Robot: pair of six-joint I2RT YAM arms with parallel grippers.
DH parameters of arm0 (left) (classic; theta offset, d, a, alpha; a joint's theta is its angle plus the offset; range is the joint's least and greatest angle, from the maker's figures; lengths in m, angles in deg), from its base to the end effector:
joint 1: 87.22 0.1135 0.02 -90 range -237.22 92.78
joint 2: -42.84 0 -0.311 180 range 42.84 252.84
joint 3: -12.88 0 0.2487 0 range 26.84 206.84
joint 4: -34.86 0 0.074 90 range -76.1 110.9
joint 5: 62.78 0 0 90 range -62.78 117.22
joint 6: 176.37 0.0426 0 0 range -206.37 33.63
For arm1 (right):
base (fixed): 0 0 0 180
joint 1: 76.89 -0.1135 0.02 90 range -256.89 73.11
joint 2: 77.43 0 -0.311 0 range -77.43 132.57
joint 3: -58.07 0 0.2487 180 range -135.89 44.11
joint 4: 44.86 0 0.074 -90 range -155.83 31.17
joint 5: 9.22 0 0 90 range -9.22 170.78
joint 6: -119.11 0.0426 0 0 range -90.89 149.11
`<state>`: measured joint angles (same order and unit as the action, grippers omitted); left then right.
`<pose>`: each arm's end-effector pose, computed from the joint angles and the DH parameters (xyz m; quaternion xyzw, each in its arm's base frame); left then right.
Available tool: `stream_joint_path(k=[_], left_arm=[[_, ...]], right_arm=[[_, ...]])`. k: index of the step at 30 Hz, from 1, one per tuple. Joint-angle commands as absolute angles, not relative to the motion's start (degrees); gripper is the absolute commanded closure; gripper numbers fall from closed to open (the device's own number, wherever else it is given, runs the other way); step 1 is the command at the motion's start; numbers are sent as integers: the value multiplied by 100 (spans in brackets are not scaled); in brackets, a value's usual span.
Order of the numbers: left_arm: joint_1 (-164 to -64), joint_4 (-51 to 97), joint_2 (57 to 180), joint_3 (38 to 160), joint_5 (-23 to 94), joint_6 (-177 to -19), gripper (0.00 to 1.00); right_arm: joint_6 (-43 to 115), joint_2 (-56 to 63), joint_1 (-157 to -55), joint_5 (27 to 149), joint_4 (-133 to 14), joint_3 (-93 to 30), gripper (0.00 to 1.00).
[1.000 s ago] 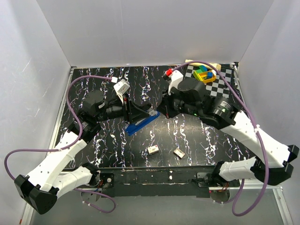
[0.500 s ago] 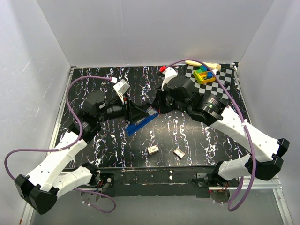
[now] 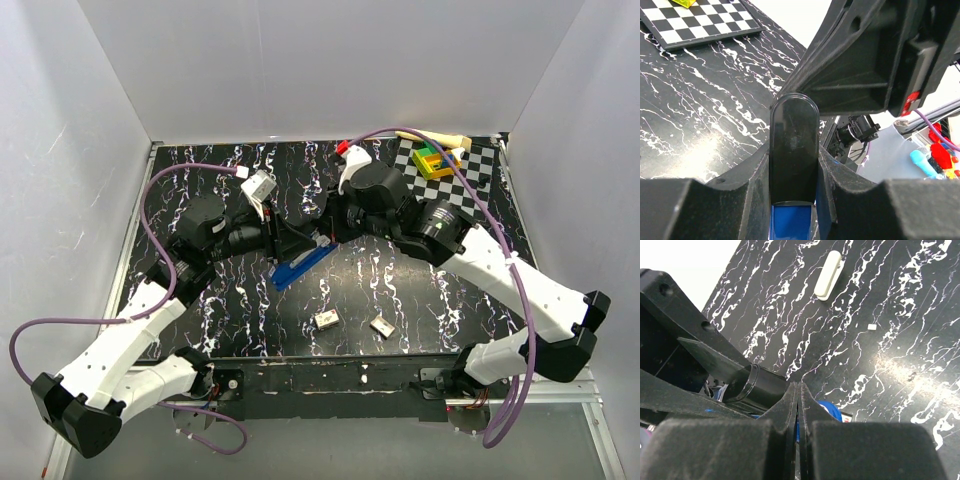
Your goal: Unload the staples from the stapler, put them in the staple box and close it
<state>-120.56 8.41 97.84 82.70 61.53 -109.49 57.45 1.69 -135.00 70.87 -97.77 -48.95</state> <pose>0.1447 -0.1239 0.4099 0.2516 0.7211 -0.4870 0.4238 0.1574 0.2391 0.4863 -0.1710 0.8240 0.3135 0.4399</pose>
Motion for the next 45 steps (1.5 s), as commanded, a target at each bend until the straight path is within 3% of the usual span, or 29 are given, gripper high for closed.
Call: stream_joint_path(k=[1,31,45], left_arm=[[-12079,1176,9566,8380,6010,-11036,100],[-12079,1861,10216,8318,4376,-11740,100],[-12079,1985,11112,8713,3435,-11705,100]], right_arm=[[6049,18,-13534,7480,-9258,-4537,99],[6611,-140,-13516,7612,-7264,-2208,99],[6840,326,-13112,8552,-5735,-1514,99]])
